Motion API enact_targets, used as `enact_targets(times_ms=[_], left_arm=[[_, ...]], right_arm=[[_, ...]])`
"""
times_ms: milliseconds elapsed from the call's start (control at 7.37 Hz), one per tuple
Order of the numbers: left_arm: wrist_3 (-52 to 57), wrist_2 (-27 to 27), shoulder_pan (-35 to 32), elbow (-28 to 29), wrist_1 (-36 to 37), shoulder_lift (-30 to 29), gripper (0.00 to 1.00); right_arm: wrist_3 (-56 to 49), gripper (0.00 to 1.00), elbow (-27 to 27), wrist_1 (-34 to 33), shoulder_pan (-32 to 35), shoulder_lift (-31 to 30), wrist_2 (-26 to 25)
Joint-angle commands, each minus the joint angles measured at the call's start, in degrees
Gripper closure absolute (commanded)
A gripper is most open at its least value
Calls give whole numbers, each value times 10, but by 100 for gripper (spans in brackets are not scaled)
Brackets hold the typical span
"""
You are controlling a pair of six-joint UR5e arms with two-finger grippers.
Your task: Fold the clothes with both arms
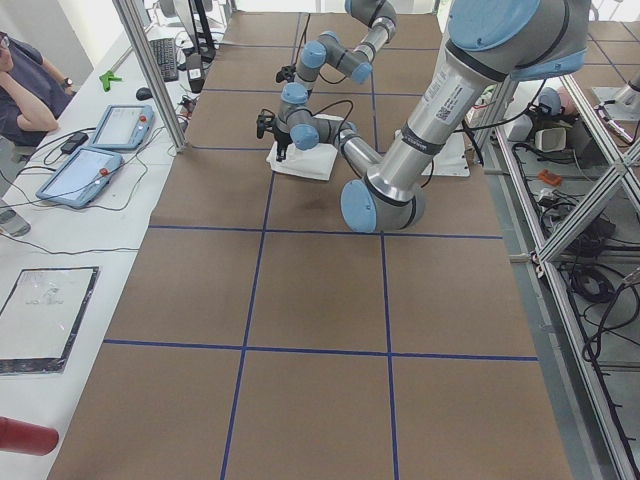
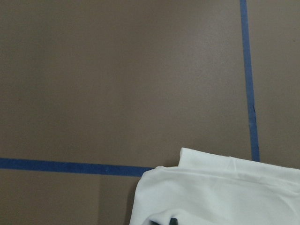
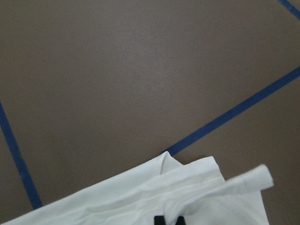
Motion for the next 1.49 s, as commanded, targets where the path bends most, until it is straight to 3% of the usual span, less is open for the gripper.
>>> enact_targets(times_ms=[0,271,543,950,1357], left_arm=[[-2,-3,-3,-3,-31,11,1],[-2,-6,-2,-91,-27,62,0],[-9,0,39,-102,-21,74,0],[-7,42,56,1,-9,12,0],[-3,47,-11,146,-14,-64,0]], right_arm=[[-69,1,-2,3,5,1,7],[-104,0,17,2,44,-5,83],[-115,0,30,3,45,-18,84],[-115,0,34,3,44,-20,83],[-114,0,35,4,44,-24,80]])
